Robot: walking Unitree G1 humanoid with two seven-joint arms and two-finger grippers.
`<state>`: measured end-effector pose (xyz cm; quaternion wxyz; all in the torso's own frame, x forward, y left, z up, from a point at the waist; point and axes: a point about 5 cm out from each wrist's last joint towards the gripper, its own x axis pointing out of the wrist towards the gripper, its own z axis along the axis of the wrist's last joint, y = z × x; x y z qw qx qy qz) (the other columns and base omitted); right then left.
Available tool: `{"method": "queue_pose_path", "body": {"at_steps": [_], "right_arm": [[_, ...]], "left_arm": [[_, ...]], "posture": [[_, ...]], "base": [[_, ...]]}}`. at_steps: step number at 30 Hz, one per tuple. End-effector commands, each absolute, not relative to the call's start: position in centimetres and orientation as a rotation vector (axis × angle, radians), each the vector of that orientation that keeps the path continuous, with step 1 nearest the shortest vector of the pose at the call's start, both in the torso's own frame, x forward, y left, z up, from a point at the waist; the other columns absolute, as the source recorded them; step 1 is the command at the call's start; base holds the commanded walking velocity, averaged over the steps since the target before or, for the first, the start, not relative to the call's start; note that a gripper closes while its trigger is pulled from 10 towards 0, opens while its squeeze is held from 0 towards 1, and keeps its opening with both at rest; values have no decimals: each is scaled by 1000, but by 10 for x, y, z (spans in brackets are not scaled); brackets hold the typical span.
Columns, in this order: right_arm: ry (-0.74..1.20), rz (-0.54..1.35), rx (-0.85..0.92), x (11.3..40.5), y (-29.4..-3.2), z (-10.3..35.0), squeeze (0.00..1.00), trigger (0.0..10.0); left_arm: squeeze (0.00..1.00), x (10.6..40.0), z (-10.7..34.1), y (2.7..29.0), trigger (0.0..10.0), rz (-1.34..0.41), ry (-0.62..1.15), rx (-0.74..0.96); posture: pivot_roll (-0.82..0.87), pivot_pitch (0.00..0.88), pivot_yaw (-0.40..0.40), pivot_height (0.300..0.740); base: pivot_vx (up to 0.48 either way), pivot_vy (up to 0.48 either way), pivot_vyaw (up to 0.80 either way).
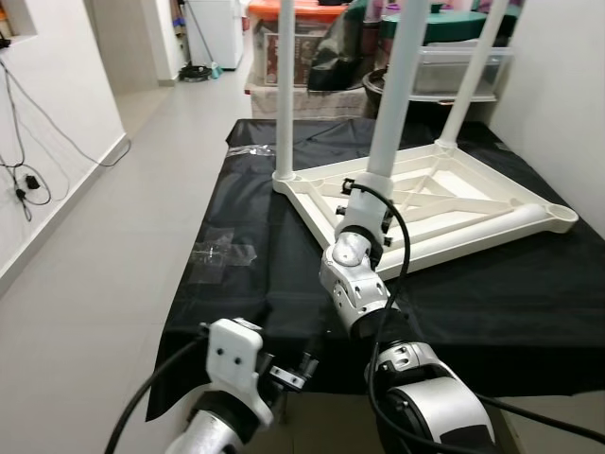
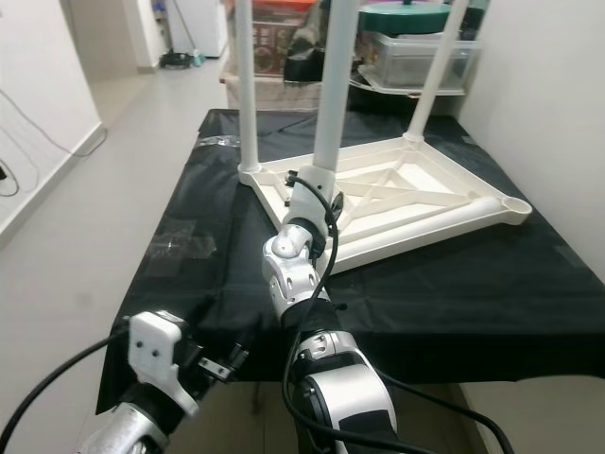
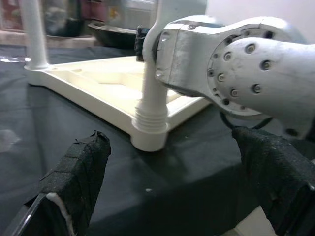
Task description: Building children table
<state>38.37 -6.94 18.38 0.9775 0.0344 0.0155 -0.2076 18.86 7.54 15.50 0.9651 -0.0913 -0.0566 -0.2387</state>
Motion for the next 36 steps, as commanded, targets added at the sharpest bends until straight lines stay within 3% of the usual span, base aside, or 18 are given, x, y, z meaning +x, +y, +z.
{"method": "queue_pose_path", "body": {"at_steps": [1, 4, 5, 9, 21, 29, 30, 31, 36], "right_arm": [[73, -367, 109, 379, -53, 176, 1000, 10000], [20, -266, 124, 382, -59, 178, 1000, 10000], [-11, -216, 137, 383, -61, 181, 0, 10000], [-58, -50, 227, 386, -62, 188, 0, 10000], [-160, 357, 204, 402, -96, 208, 0, 10000], [-64, 808, 254, 398, -80, 210, 0, 10000], [-20, 1026, 262, 390, -71, 208, 0, 10000], [3, 1100, 255, 387, -67, 207, 0, 10000], [40, 1236, 220, 382, -58, 208, 0, 10000]], "left_arm": [[0, 187, 152, 75, 10000, -491, -99, -180], [0, 187, 150, 76, 10000, -497, -90, -164], [0, 187, 149, 77, 10000, -494, -86, -163], [0, 187, 148, 78, 10000, -482, -85, -155], [0, 187, 150, 77, 10000, -498, -90, -159], [0, 187, 151, 76, 10000, -505, -97, -159], [0, 188, 152, 76, 10000, -502, -99, -158], [0, 188, 152, 76, 10000, -501, -99, -157], [0, 187, 155, 75, 10000, -505, -105, -171]], "posture": [[28, 5, -21, 740], [27, 2, -23, 740], [24, 0, -21, 740], [24, 0, -22, 740], [23, 0, -20, 740], [32, 0, -23, 740], [42, 0, -28, 740], [54, 0, -31, 740], [54, 0, -31, 740]], "base": [[0, 0, 0], [0, 0, 0], [0, 0, 0], [0, 0, 0], [0, 0, 0], [0, 0, 0], [0, 0, 0], [0, 0, 0], [0, 0, 0]]}}
